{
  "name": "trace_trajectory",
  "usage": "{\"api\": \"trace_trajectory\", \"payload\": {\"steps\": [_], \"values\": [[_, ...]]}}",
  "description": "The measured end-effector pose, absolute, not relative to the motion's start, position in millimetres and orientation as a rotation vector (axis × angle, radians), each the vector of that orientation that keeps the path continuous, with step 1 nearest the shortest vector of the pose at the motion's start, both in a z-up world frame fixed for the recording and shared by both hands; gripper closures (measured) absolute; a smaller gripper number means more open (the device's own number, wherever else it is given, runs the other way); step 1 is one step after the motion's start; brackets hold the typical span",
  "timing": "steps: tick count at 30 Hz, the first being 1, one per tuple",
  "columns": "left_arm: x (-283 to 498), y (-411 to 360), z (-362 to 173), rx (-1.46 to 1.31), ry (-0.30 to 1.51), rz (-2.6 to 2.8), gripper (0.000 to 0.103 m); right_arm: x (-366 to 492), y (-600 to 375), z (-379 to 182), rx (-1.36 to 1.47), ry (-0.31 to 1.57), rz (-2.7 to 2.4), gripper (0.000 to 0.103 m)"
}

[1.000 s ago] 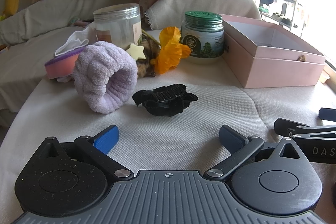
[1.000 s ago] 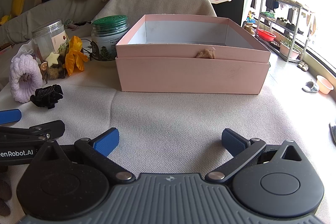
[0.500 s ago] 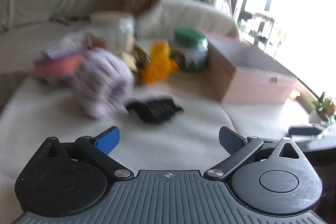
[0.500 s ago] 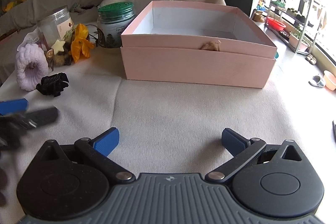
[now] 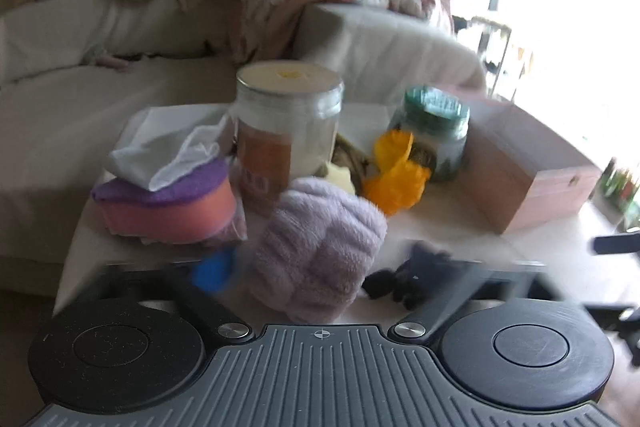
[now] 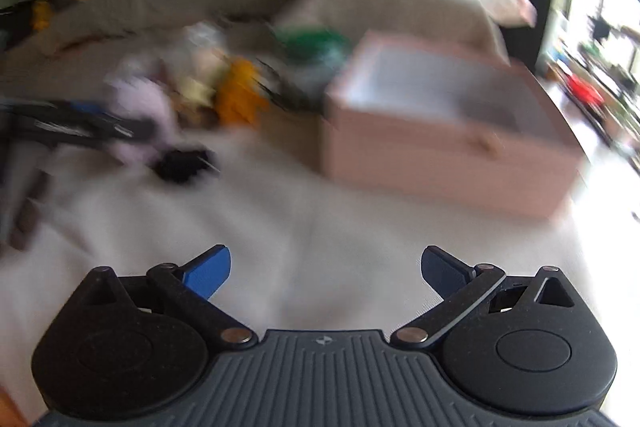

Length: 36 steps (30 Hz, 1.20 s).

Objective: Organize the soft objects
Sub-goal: 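Grasp the lavender fuzzy cuff with the left tool while the right tool grasps the black claw clip, then carry both items over the pink box and open both tools to drop them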

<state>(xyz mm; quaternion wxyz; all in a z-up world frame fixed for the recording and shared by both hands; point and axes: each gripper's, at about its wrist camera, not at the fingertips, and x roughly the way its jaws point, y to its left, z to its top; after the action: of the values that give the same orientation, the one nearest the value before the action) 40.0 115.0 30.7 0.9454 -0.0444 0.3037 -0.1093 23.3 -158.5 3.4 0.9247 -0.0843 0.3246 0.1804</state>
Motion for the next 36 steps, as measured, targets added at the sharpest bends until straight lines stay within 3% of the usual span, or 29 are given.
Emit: {"api": "trace_trajectory", "payload": {"steps": [4,8,10,12,13,22,26,29,32,36], "values": [[17.0,132.7,50.9,-0.106,0.537,-0.192,0.067,36.4,-102.9,14.0,-0.24,0.626,0.497,0.001],[-1.3,143.5,65.6,-0.131,0.51,-0.198,0.067,63.2,-50.1,1.0,-0.278,0.661,0.527,0.014],[-6.9,145.9,68.5,-0.137,0.511,-0.207,0.067,72.5,-39.8,-2.9,-0.257,0.684,0.531,0.025],[-12.4,145.2,72.0,-0.138,0.513,-0.228,0.067,72.8,-39.0,-1.6,-0.248,0.688,0.538,0.061],[-14.4,142.7,74.5,-0.139,0.517,-0.249,0.067,71.2,-39.7,0.3,-0.257,0.695,0.543,0.063],[-0.7,50.3,108.7,-0.11,0.572,-0.627,0.066,4.1,-167.4,49.2,-0.208,0.577,0.409,0.063],[49.7,-7.3,140.0,-0.139,0.581,-0.754,0.065,-16.0,-230.4,70.4,-0.197,0.566,0.247,0.063],[109.1,-42.4,153.8,-0.233,0.633,-0.792,0.053,-16.6,-261.9,90.1,-0.194,0.548,0.152,0.063],[171.0,-73.4,136.0,-0.216,0.802,-0.687,0.055,-5.5,-275.5,113.0,-0.16,0.515,0.114,0.063],[195.5,-61.5,127.8,-0.351,0.759,-0.69,0.055,20.6,-284.6,137.4,-0.086,0.477,0.115,0.063]]}}
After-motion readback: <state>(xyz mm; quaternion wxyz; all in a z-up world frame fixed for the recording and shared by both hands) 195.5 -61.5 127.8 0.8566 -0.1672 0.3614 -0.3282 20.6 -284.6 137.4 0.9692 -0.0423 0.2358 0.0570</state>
